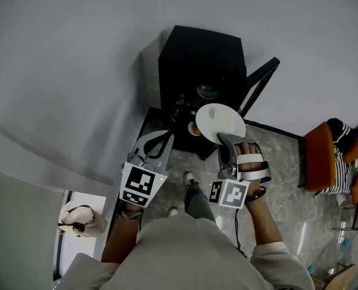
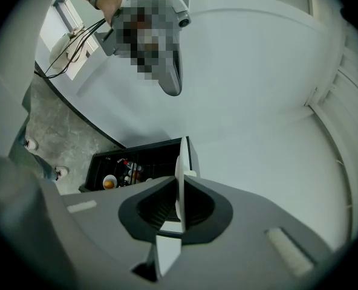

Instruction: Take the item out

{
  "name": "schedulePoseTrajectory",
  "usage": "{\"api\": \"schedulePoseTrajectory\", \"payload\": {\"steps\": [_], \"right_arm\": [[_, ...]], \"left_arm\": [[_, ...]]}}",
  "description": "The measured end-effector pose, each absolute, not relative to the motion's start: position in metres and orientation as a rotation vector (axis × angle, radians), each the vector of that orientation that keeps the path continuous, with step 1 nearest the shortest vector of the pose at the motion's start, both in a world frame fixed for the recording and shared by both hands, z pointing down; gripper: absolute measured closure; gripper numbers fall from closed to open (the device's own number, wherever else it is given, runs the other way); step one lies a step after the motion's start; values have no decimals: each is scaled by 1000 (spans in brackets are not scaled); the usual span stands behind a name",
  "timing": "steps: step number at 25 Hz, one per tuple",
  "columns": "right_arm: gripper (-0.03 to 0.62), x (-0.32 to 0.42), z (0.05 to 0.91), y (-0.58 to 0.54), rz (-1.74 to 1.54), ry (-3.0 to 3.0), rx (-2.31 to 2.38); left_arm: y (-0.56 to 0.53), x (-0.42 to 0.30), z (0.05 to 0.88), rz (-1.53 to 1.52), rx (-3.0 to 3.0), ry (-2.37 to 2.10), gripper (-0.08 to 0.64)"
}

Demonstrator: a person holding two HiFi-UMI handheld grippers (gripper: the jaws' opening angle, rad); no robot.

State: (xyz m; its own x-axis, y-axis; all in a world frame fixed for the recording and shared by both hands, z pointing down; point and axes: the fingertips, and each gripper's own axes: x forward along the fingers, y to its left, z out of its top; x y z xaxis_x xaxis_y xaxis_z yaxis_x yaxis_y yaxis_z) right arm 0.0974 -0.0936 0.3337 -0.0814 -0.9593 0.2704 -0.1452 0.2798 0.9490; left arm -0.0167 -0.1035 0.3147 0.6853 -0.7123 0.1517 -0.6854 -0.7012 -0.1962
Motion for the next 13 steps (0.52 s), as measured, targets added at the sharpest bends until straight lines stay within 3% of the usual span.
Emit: {"api": "schedulePoseTrajectory", "payload": {"steps": [13], "right_arm": [[571,97,337,-96,-954,-1477,1082]], "left_arm": [[-104,-16,319,-331,-2781,1132,555]]}}
